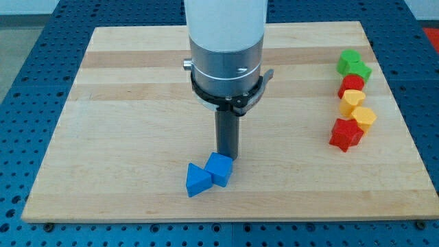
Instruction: Push the red star above the blue blocks
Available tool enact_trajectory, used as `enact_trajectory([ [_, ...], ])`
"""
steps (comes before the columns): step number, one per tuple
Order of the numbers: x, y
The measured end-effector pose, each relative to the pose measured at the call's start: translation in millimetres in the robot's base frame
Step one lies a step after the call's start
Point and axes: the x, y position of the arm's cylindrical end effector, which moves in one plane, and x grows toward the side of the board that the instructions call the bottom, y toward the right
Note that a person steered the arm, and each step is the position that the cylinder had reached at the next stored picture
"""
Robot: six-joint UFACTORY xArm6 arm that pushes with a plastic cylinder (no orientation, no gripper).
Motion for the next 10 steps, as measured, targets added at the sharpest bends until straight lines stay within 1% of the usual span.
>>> enact_trajectory([
  [1, -6, 20],
  [2, 5, 81],
  [3, 31, 151],
  [4, 34, 220],
  [5, -11, 243],
  [6, -34, 230],
  [7, -34, 179],
  [8, -29, 113],
  [9, -29, 104],
  [10, -27, 179],
])
